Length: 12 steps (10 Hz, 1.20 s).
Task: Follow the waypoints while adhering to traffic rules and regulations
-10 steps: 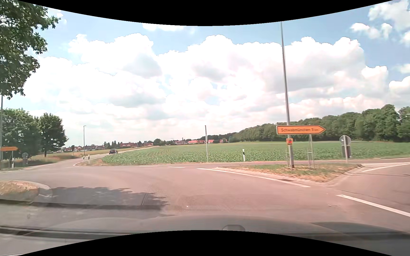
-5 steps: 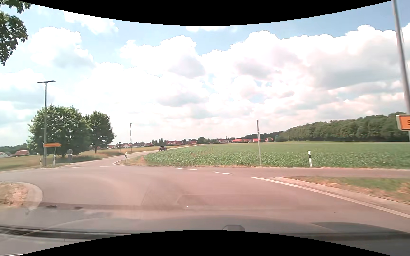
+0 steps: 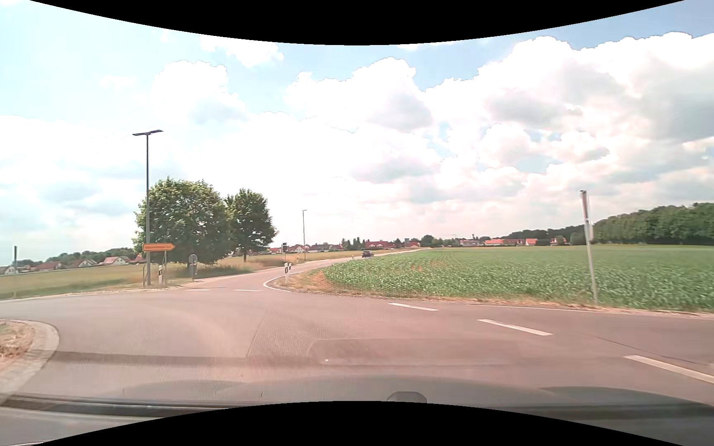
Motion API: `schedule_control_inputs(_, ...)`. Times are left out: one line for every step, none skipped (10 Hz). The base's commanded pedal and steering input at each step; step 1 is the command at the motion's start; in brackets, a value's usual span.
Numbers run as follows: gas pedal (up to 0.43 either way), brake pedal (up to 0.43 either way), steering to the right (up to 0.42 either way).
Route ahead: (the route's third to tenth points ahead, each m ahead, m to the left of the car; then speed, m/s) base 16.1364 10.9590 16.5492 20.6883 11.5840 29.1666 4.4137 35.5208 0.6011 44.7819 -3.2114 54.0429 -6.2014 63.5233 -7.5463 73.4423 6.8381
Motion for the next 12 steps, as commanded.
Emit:
schedule_control_inputs(0.150, 0.000, -0.286)
schedule_control_inputs(0.150, 0.000, -0.295)
schedule_control_inputs(0.138, 0.000, -0.302)
schedule_control_inputs(0.118, 0.000, -0.308)
schedule_control_inputs(0.110, 0.000, -0.310)
schedule_control_inputs(0.098, 0.000, -0.311)
schedule_control_inputs(0.098, 0.000, -0.314)
schedule_control_inputs(0.098, 0.000, -0.319)
schedule_control_inputs(0.098, 0.000, -0.325)
schedule_control_inputs(0.098, 0.000, -0.328)
schedule_control_inputs(0.098, 0.000, -0.329)
schedule_control_inputs(0.098, 0.000, -0.330)
